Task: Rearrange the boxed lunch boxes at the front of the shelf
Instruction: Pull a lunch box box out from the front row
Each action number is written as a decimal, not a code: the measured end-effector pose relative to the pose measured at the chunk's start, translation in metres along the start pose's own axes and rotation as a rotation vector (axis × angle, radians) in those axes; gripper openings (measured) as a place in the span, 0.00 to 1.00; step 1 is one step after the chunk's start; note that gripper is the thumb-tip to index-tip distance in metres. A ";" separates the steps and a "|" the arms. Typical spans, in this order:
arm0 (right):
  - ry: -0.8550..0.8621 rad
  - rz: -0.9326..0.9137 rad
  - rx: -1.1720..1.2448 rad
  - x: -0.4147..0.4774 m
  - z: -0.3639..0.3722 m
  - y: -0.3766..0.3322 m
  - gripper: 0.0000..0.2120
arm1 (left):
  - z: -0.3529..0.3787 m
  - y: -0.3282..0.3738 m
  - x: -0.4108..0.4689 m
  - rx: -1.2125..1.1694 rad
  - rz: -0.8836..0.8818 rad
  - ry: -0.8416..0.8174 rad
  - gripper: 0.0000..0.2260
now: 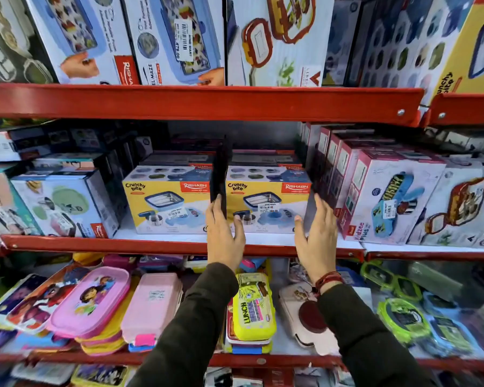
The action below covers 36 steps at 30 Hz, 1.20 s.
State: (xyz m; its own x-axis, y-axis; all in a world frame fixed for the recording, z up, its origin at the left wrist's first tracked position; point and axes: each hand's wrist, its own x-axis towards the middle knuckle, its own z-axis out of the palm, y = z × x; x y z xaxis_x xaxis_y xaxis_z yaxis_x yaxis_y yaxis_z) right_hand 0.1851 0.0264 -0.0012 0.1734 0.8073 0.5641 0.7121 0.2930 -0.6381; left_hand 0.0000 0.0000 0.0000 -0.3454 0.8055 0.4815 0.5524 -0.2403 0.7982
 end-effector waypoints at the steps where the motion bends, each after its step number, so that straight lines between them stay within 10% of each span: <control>1: -0.013 0.035 -0.002 0.003 0.002 0.004 0.28 | 0.001 -0.001 0.001 0.003 -0.034 -0.009 0.26; 10: -0.198 0.206 0.059 0.017 0.006 0.019 0.19 | 0.001 0.003 0.006 0.034 -0.152 -0.103 0.25; 25: 0.222 0.198 0.743 0.004 -0.039 -0.008 0.05 | -0.030 0.037 -0.002 -0.478 -0.108 0.106 0.12; 36: 0.153 0.162 0.920 0.011 -0.057 -0.013 0.20 | -0.056 0.040 0.007 -0.348 0.128 -0.125 0.34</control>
State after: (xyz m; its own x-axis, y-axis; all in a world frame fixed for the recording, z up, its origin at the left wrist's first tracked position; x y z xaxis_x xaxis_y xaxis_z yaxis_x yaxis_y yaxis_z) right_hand 0.2164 0.0020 0.0434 0.3571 0.8168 0.4531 -0.1335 0.5247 -0.8407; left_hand -0.0228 -0.0341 0.0561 -0.1830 0.8118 0.5545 0.2876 -0.4952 0.8198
